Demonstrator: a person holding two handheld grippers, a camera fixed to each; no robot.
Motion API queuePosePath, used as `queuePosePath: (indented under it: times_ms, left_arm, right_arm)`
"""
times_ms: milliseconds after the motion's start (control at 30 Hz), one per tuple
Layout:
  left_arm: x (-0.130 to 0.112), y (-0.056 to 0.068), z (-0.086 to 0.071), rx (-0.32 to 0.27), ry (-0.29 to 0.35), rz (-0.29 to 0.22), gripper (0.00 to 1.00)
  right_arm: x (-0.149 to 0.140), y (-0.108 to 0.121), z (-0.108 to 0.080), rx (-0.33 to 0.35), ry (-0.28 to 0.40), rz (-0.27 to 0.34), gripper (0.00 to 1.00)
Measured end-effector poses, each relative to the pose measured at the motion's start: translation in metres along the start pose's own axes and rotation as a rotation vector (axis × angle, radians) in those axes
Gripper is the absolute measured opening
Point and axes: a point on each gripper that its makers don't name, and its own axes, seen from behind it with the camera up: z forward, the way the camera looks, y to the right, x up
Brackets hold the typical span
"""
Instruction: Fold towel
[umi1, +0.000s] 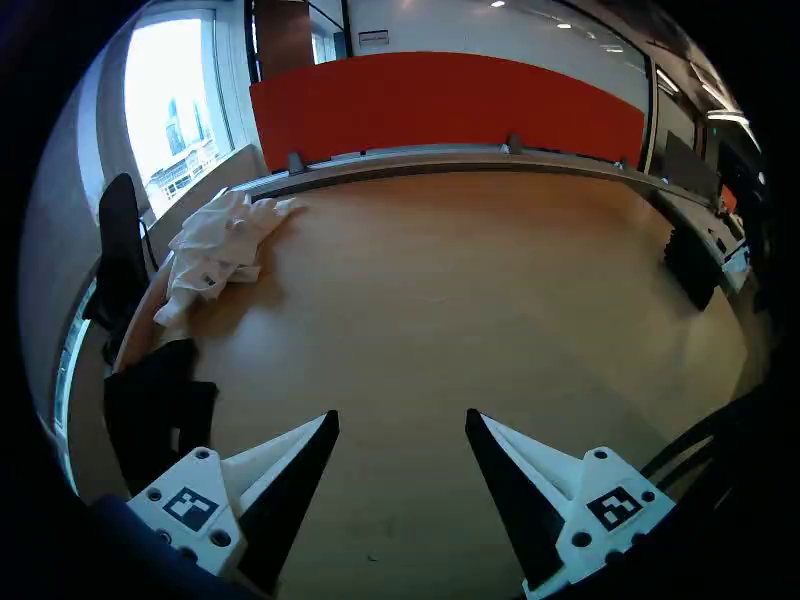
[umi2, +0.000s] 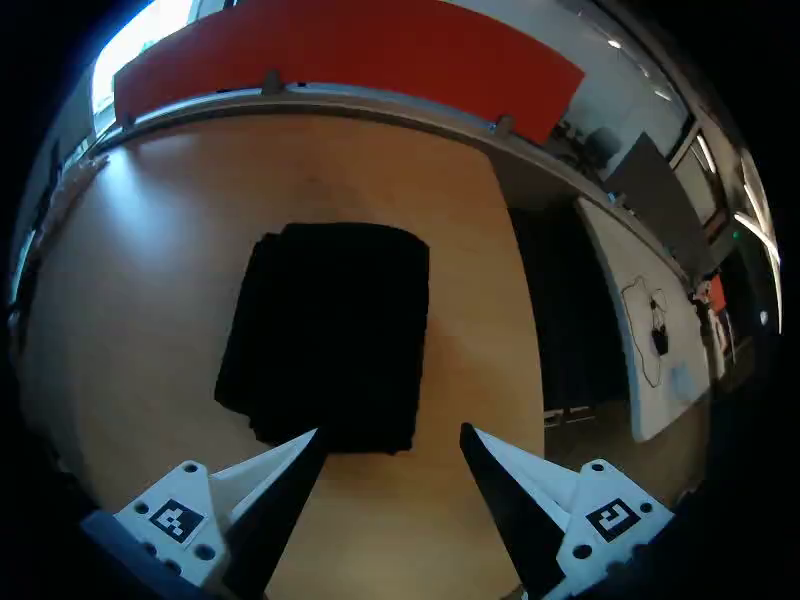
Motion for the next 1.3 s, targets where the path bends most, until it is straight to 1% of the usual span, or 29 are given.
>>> queuePosePath:
  times_ms: [400,700,800,1000,1200,1300]
  left_arm:
    - [0.004,-0.002,-0.001,-0.002,0.011,-0.005,0.94]
    - [0.005,0.0,-0.003,-0.001,0.018,-0.008,0.94]
    - [0.005,0.0,-0.004,0.0,0.019,-0.01,0.94]
    - [0.008,-0.002,-0.006,0.007,0.029,-0.016,0.94]
    - [0.01,-0.002,-0.009,0.007,0.042,-0.028,0.94]
    - [0.012,-0.001,-0.009,0.007,0.046,-0.026,0.94]
  right_arm:
    - [0.021,-0.019,-0.007,0.038,0.079,0.105,1.0]
    - [0.032,-0.028,-0.013,0.043,0.135,0.132,1.0]
    - [0.04,-0.031,-0.019,0.045,0.178,0.141,1.0]
    - [0.068,-0.041,-0.038,0.049,0.321,0.165,1.0]
    - [0.093,-0.045,-0.058,0.034,0.445,0.2,1.0]
    - [0.104,-0.048,-0.07,0.025,0.51,0.216,1.0]
